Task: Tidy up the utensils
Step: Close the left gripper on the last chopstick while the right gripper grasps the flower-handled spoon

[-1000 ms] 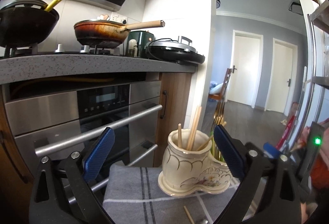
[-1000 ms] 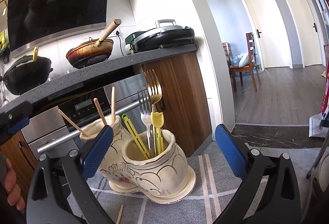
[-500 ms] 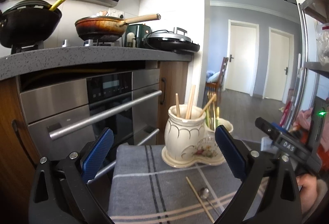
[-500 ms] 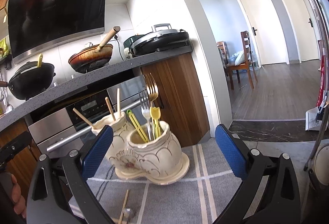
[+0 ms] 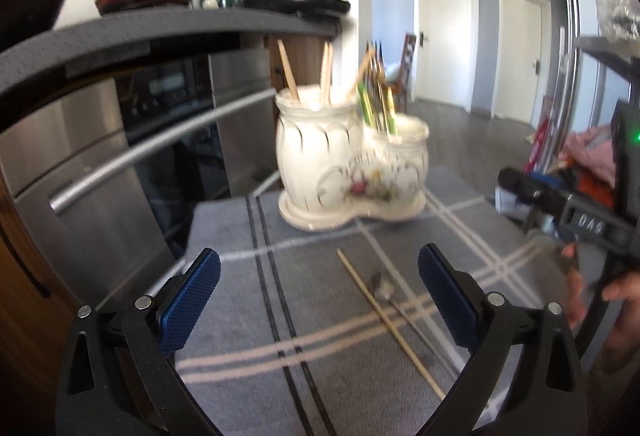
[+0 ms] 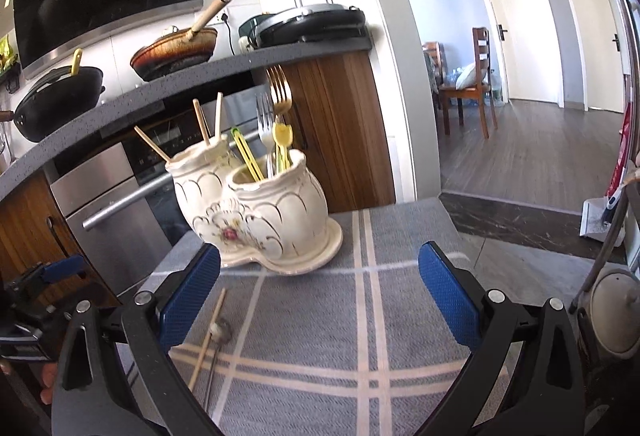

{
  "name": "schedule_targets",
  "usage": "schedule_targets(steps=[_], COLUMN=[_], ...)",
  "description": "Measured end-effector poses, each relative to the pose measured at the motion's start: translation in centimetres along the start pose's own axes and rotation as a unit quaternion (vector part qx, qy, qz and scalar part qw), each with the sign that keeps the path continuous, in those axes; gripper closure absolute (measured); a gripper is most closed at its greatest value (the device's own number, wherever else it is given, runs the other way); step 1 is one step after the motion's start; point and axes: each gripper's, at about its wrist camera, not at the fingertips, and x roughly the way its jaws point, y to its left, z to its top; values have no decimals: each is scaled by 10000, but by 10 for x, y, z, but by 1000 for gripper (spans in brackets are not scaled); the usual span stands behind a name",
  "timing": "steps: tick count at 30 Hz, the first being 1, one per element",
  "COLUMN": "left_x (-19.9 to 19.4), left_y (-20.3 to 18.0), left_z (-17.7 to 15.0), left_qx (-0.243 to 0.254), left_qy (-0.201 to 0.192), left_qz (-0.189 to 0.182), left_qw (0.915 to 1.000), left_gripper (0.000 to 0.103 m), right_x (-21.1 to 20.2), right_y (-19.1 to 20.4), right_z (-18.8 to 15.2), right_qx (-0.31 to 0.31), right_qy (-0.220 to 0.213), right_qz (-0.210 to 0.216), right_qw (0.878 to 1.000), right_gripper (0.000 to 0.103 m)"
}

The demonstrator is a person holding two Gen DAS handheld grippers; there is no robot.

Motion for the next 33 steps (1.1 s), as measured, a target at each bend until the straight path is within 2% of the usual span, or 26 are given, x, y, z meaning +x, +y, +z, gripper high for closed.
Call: schedule_targets(steps=[6, 11, 13, 14, 16, 19, 20, 21, 23, 26, 28, 30, 33], left_x=[41, 62, 67, 70, 72, 71, 71, 70, 69, 66, 65, 62, 56], left_y=[-12, -23, -25, -26, -29, -32, -35, -37, -37, -27, -19, -11, -3], left_z=[-21, -32, -35, -37, -38, -37, -37, -36, -35, -35, -35, -36, -37], left_qx=[-46, 10, -44, -48, -41, 45, 127, 201, 302, 218, 195, 163, 195], left_qy=[1019, 1599, 1743, 1853, 1884, 1893, 1895, 1912, 1958, 2045, 2074, 2100, 2120], left_qz=[-134, -48, -153, -192, -217, -245, -249, -242, -196, -326, -285, -281, -251], left_qw=[9947, 9871, 9846, 9825, 9819, 9816, 9815, 9810, 9800, 9781, 9776, 9772, 9768], left_gripper=[6, 11, 24, 35, 39, 53, 63, 77, 93, 97, 98, 98, 98], right_x=[7, 11, 12, 13, 13, 16, 19, 21, 24, 28, 31, 32, 31], right_y=[-3, -1, 2, 3, 5, 8, 10, 10, 13, 24, 36, 46, 61], right_z=[-5, -5, -6, -6, -6, -8, -9, -11, -13, -19, -24, -29, -36], right_qx=[28, 0, -65, -108, -186, -368, -430, -460, -522, -765, -1029, -1185, -1302], right_qy=[175, 231, 264, 281, 329, 462, 531, 590, 747, 986, 1189, 1305, 1514], right_qz=[-67, -23, -1, 0, 1, -45, -49, -40, 22, 214, 330, 426, 655], right_qw=[9998, 9997, 9996, 9995, 9993, 9982, 9977, 9972, 9958, 9920, 9870, 9834, 9777], right_gripper=[5, 5, 5, 5, 5, 5, 5, 5, 5, 11, 20, 36, 48])
